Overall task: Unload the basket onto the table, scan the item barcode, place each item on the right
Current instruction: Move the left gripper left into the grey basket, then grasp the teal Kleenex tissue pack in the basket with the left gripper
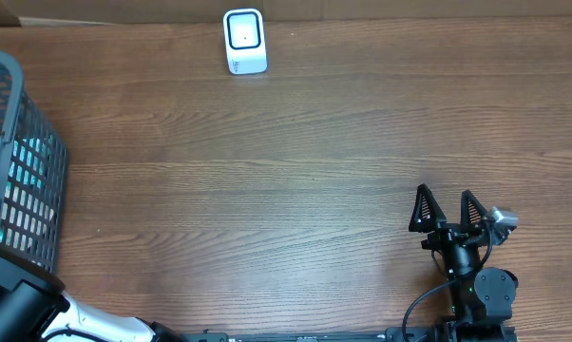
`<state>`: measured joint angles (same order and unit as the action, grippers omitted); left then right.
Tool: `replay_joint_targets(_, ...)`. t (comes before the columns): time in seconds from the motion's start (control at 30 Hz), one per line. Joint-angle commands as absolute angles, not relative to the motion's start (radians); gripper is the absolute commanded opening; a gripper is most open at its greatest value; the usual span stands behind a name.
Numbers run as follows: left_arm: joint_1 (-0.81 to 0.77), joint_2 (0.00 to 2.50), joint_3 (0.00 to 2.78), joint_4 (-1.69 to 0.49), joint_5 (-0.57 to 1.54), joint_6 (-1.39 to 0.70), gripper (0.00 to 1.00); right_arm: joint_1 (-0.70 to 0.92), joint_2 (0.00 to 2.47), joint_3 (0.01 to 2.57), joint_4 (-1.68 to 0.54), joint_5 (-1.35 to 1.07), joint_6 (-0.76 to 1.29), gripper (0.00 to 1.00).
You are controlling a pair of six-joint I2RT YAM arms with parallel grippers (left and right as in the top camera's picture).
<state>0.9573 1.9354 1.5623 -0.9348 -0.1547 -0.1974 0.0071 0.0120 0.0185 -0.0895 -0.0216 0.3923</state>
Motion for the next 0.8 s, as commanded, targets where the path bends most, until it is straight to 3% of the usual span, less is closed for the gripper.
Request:
replay_joint_targets(0.0,0.96,1.985,1.526,-0.904,-0.163,-0.171,0.89,0.004,0.003,0.008,-0.083,-0.019,0.392,1.0)
replay_joint_targets(0.07,0.958,2.005,1.526,-0.899,-0.156,-0.171,0.84,0.004,0.003,0.008,-0.083,-0.019,0.392,1.0)
replay_joint_targets(0.13,0.955,2.005,1.528,-0.892,-0.157,-0.171,0.73,0.004,0.003,0.008,-0.083,-0.019,0.392,1.0)
replay_joint_targets(0.23,0.955,2.004,1.547,-0.901,-0.156,-0.172,0.47,0.004,0.003,0.008,-0.083,-0.019,0.392,1.0)
replay_joint_targets(0.43,0.954,2.002,1.631,-0.978,-0.155,-0.204,0.33,0.004,0.003,0.008,-0.083,-0.019,0.392,1.0)
replay_joint_targets(0.77,0.928,1.993,2.048,-1.287,0.026,-0.252,0.29,0.004,0.003,0.008,-0.083,-0.019,0.392,1.0)
